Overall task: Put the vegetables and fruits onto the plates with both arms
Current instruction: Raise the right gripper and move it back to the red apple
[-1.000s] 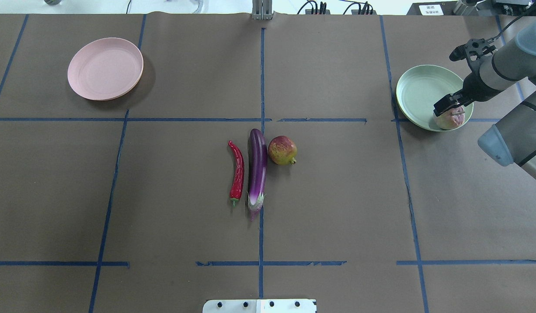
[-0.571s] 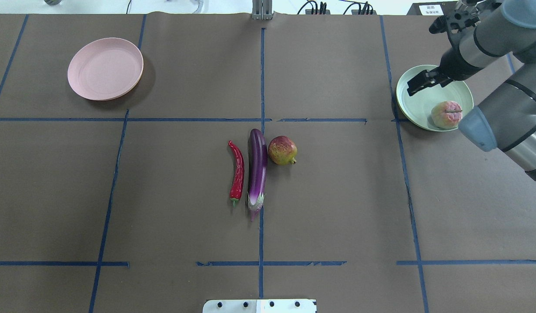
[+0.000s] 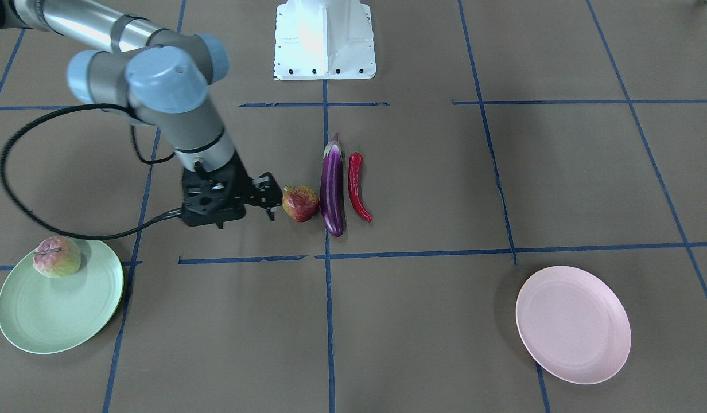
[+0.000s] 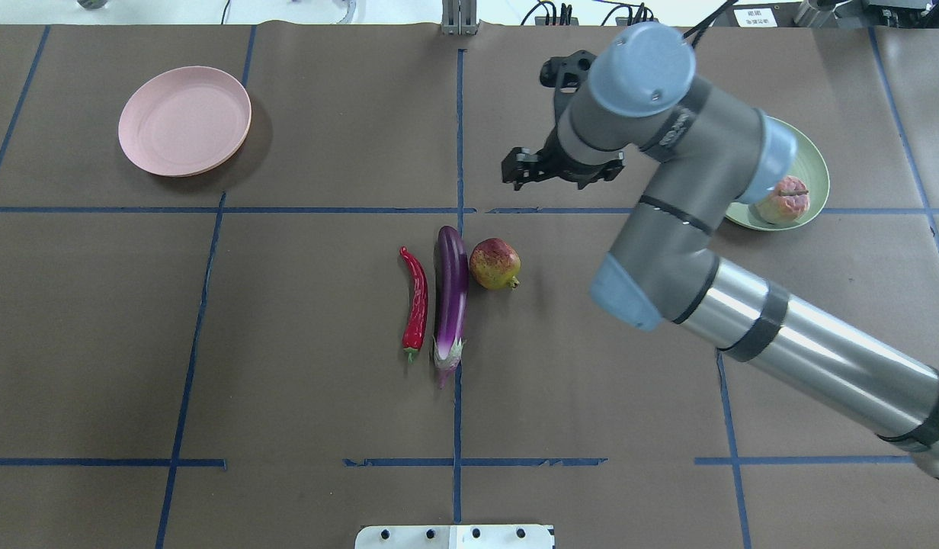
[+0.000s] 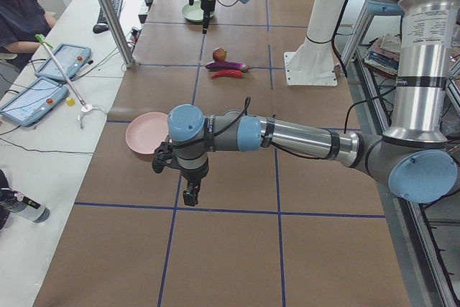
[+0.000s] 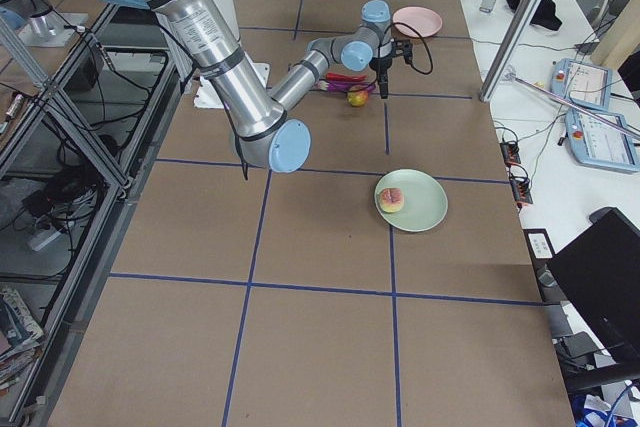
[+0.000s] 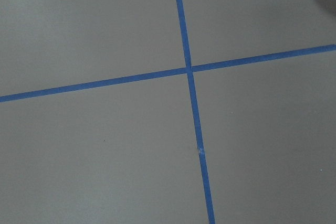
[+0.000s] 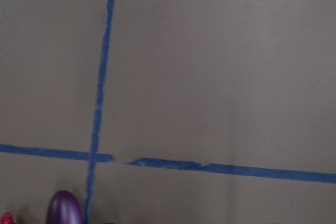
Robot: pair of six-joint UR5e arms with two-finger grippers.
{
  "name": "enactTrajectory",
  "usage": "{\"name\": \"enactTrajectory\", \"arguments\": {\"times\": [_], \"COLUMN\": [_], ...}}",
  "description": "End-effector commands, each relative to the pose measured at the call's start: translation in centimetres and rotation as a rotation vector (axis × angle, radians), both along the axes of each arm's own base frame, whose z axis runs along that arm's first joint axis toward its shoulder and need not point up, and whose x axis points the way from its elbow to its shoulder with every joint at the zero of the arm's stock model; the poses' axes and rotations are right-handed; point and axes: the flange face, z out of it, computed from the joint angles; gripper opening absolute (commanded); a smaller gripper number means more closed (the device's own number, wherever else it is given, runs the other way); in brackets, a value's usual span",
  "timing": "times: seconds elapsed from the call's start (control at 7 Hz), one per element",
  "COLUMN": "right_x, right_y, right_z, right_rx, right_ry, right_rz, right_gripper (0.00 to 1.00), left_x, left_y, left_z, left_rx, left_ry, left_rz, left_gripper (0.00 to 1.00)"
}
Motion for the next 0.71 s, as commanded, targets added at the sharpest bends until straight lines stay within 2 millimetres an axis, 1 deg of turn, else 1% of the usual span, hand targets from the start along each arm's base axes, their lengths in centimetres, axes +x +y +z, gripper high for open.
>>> {"name": "enactTrajectory", "arguments": {"times": [0.0,0.14,0.29,0.43,0.57], "right_x": [-8.4,-8.5,-8.2,-7.9,-7.7], "right_y": [2.8,2.9,2.9,2.8,3.4], "right_z": [-3.9,-2.6,-2.3,-1.4,-1.0], "right_rx": [0.009,0.074,0.202,0.245,0.246], "right_ry": [0.026,0.069,0.182,0.219,0.204], "right_rz": [0.029,-0.039,-0.208,-0.298,-0.343], "right_gripper": [1.0,0.99,0.97,0.97,0.97], "left_x": [0.2,0.2,0.6,0.7,0.7], "left_y": [0.0,0.0,0.5,0.5,0.5], "left_z": [0.1,0.2,0.8,0.7,0.7], "left_rx": [-0.003,-0.006,-0.015,-0.013,-0.013], "left_ry": [0.0,0.0,0.002,0.002,0.0], "left_rz": [0.004,0.004,0.013,0.014,0.014], "left_gripper": [1.0,1.0,1.0,1.0,1.0]}}
